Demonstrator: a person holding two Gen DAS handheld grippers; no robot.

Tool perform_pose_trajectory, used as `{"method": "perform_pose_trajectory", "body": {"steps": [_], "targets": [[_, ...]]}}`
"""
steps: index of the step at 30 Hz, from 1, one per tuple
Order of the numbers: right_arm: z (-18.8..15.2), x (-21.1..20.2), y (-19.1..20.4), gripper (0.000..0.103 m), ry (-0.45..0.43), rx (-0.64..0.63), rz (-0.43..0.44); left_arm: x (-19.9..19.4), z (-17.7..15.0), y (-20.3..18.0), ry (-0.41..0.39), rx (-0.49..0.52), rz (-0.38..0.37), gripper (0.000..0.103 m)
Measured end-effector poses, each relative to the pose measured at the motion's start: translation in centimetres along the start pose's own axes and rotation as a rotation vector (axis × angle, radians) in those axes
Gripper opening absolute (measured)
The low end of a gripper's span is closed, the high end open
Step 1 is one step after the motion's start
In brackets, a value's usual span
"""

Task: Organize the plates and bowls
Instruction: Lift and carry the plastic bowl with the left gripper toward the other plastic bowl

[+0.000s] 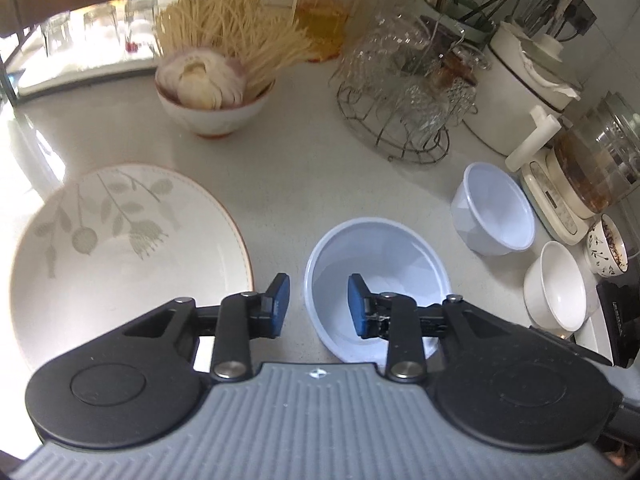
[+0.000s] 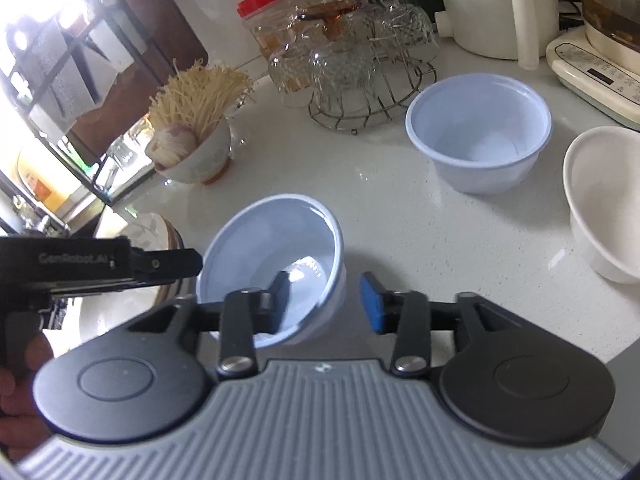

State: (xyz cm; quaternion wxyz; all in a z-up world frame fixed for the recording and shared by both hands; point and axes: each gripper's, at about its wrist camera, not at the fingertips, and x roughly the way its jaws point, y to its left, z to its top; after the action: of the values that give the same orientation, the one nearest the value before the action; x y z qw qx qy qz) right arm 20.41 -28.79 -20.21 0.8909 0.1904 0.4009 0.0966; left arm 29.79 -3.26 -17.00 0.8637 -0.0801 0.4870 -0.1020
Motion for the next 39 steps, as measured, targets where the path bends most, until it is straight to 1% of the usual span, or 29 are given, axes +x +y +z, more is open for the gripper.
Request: {"method": "perform_pose_trajectory", "body": {"steps": [3, 7, 11, 14, 18, 22, 24, 27, 32, 35, 39], "targets": [[0.4, -0.8, 0.1, 0.055, -0.011, -0.009, -0.016, -1.4, 0.4, -0.8, -0.018, 0.024, 0.012, 0.037], [1.1, -2.6, 0.1, 0.055, -0.038, -0.01, -0.013, -3.7, 0.8, -1.8, -0.047, 0.037, 0.006, 0.037], [1.5, -4.9, 0.5, 0.055, -0.081, -0.049, -0.02, -6.6, 0.7, -3.4, -0.107, 0.078, 0.005, 0.037], [1.8, -7.0, 0.6, 0.055, -0.115, -0.054, -0.01, -8.4, 0.6, -4.2, -0.128, 0.08, -0.023, 0.037], [2.1, -9.3, 0.6, 0.055, -0.147, -0.053, -0.016, -10.4, 0.5, -5.2, -0.149, 0.106, -0.032, 0.037], [2.2, -11.3, 1.2, 0.055, -0.185, -0.055, -0.036, -11.7, 0.3, -5.9, -0.161, 0.127, -0.047, 0.037], [2.1, -12.3, 1.4, 0.055, -0.204, -0.052, -0.039, -12.1, 0.0, -6.4, -0.163, 0.153, -0.041, 0.037], [1.8, -13.6, 1.6, 0.055, -0.232, -0.069, -0.056, -12.7, -0.4, -6.8, -0.156, 0.166, -0.06, 0.037], [0.7, -15.1, 1.9, 0.055, -0.242, -0.045, -0.076, -13.6, -1.1, -7.0, -0.156, 0.184, -0.077, 0.037], [0.3, -15.7, 2.7, 0.055, -0.256, -0.046, -0.098, -13.7, -1.4, -6.8, -0.136, 0.201, -0.09, 0.037], [0.1, -16.1, 3.6, 0.055, -0.255, -0.033, -0.126, -14.3, -1.3, -6.2, -0.137, 0.223, -0.117, 0.037]]}}
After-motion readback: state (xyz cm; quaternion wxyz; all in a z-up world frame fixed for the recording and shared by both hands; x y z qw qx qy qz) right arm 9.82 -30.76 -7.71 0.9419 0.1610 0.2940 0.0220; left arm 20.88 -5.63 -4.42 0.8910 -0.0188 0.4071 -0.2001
